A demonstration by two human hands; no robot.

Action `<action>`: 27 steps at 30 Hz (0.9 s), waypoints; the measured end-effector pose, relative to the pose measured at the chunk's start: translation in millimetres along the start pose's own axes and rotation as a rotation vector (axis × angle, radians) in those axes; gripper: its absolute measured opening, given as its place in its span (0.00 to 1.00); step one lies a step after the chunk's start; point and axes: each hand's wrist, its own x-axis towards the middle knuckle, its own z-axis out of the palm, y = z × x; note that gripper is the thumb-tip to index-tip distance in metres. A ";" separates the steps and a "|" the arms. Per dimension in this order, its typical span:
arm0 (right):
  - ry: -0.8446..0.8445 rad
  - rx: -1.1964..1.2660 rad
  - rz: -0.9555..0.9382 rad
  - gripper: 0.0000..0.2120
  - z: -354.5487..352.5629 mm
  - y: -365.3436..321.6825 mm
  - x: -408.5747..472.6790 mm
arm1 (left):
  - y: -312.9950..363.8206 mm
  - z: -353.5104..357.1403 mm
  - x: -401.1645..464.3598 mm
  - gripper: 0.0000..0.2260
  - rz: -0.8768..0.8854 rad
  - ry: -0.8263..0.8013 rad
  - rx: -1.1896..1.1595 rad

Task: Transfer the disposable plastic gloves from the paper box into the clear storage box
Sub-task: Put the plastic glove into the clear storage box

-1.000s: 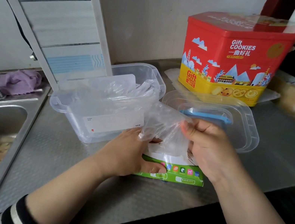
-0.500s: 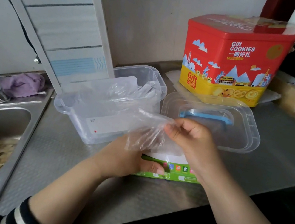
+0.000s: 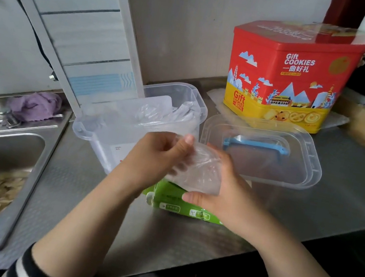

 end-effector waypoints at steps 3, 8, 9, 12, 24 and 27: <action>-0.086 -0.205 0.042 0.58 -6.0 -4.6 -7.5 | -0.9 11.2 6.1 0.13 0.084 0.094 0.060; -0.071 -0.308 0.061 0.56 -10.3 -2.4 -10.5 | 2.2 9.5 11.0 0.10 0.194 0.187 0.188; -0.073 -0.301 0.063 0.55 -11.2 -2.1 -10.7 | 2.2 6.3 11.1 0.10 0.188 0.178 0.191; -0.102 -0.297 0.074 0.54 -13.0 -1.2 -9.9 | 1.2 -5.1 9.9 0.11 0.181 0.173 0.228; -0.131 -0.232 0.069 0.50 -13.8 6.9 -5.5 | 44.4 -73.7 0.9 0.13 0.300 0.323 0.484; -0.137 -0.236 0.052 0.49 -11.2 9.8 -4.3 | 66.9 -94.6 2.8 0.13 0.435 0.363 0.281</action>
